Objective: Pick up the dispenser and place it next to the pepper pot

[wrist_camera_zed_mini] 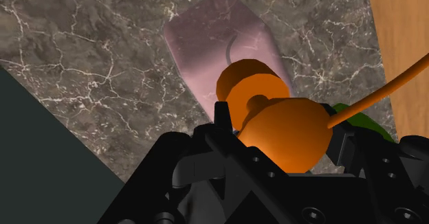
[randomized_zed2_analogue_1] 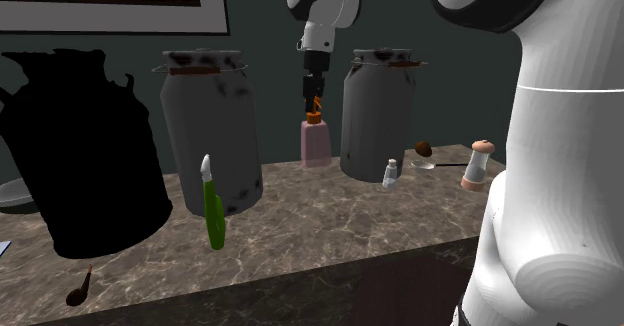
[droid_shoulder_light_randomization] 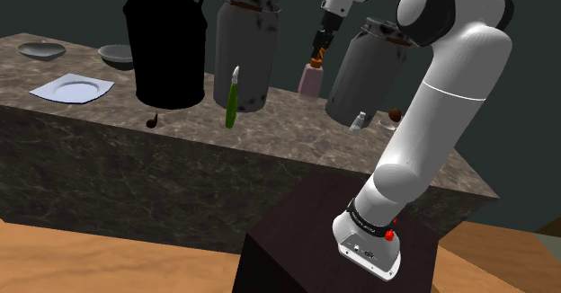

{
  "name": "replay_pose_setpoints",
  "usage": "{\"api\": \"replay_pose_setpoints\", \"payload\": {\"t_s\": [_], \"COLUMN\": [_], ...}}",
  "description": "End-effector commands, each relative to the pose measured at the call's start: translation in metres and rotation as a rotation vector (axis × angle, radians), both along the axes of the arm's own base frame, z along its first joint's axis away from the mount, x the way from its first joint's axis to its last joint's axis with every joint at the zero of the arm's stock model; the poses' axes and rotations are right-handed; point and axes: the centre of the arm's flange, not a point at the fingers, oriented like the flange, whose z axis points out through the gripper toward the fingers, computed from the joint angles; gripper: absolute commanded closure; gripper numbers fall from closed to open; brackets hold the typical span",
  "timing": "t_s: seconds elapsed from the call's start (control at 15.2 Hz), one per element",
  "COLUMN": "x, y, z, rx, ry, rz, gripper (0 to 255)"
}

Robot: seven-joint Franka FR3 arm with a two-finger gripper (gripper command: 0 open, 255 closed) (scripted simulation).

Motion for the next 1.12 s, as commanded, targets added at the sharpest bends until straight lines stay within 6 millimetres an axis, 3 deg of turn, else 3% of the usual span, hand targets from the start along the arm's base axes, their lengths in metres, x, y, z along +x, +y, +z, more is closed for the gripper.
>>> {"api": "replay_pose_setpoints", "payload": {"t_s": [0.0, 1.06], "x": [0.000, 0.000], "y": [0.000, 0.000], "z": [0.011, 0.095], "rx": [0.000, 0.000], "ry": [0.000, 0.000], "rz": [0.000, 0.000], "gripper": [255, 255]}}
